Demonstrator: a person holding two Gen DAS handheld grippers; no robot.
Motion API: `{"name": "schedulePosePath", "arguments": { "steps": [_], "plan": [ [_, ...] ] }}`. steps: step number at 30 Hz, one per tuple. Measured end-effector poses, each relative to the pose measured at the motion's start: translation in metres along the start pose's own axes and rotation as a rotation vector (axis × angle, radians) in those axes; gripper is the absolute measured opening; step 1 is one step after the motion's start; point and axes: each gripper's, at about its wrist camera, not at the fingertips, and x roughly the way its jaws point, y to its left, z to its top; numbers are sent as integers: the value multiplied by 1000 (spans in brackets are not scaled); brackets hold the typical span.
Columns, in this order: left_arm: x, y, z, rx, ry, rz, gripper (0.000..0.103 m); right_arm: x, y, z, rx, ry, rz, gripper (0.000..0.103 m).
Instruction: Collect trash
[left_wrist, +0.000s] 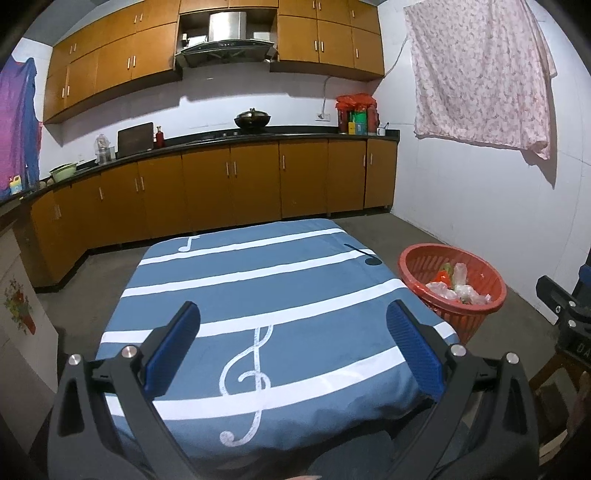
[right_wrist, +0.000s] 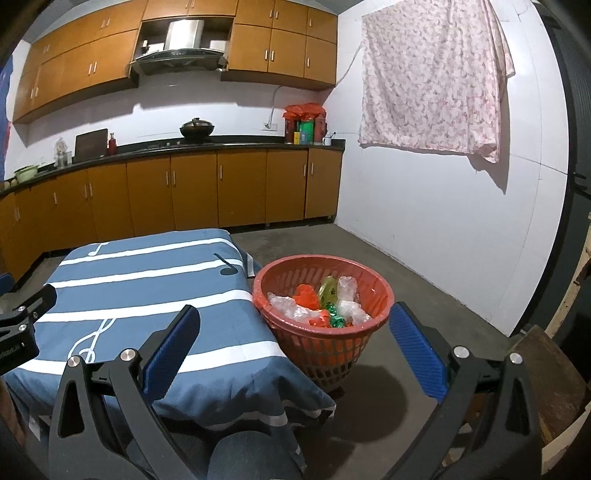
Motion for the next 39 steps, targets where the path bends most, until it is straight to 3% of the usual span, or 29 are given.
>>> {"name": "schedulePosePath", "arguments": {
  "steps": [11,39],
  "plan": [
    [-11,8,-10,-18,-1,25,99,-7,7,-5,-11,0,-26,101],
    [-13,-1,-12,-27,4,8,99,-10,9,-7,2,2,-24,101]
  ]
}}
